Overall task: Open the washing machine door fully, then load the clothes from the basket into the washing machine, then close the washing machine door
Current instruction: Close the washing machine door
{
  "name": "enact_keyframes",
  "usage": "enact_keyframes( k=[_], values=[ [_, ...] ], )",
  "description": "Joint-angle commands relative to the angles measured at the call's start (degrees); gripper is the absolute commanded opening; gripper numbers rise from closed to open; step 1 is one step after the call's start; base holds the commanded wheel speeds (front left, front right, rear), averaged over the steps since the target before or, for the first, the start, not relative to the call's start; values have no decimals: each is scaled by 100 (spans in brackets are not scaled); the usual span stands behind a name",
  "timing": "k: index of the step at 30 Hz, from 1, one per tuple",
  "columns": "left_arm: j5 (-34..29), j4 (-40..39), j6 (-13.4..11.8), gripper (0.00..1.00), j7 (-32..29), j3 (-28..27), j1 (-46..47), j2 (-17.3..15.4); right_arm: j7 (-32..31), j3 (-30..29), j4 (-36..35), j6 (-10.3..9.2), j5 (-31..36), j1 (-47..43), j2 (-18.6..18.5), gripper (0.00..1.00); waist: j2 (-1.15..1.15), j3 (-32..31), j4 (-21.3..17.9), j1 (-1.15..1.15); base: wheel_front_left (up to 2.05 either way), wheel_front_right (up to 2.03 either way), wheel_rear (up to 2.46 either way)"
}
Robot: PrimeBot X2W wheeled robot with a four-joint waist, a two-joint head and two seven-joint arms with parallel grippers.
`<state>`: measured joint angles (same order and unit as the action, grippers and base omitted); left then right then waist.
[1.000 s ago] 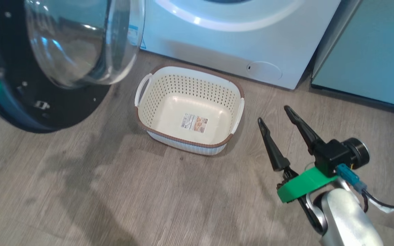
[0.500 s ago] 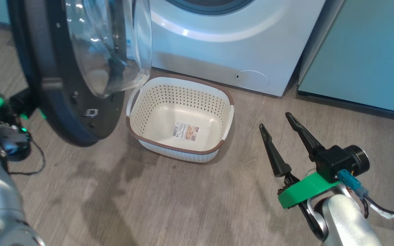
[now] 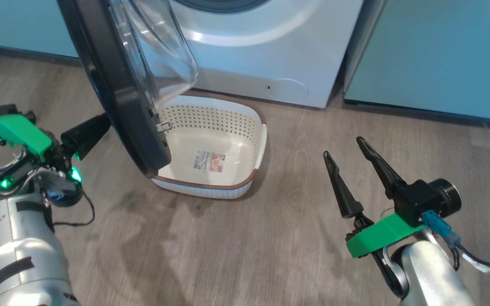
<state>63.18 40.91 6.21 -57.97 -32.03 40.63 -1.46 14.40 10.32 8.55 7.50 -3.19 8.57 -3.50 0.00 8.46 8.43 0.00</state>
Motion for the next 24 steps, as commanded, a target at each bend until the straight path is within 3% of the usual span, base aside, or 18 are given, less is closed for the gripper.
enact_keyframes(
  k=[1,18,24],
  values=[
    [95,-243,-21,0,-13,-16,48,-154,58,123,-208,-1,-9,59,62,100,0,83,-120,0,0,0,0],
    [2246,226,53,0,1502,1717,344,-143,56,71,-349,-1,-2,183,62,100,0,709,-1058,0,0,0,0],
    [2595,311,87,0,2471,1903,532,-143,58,88,-408,-1,-54,226,62,100,0,912,-1475,0,0,0,0]
  ],
)
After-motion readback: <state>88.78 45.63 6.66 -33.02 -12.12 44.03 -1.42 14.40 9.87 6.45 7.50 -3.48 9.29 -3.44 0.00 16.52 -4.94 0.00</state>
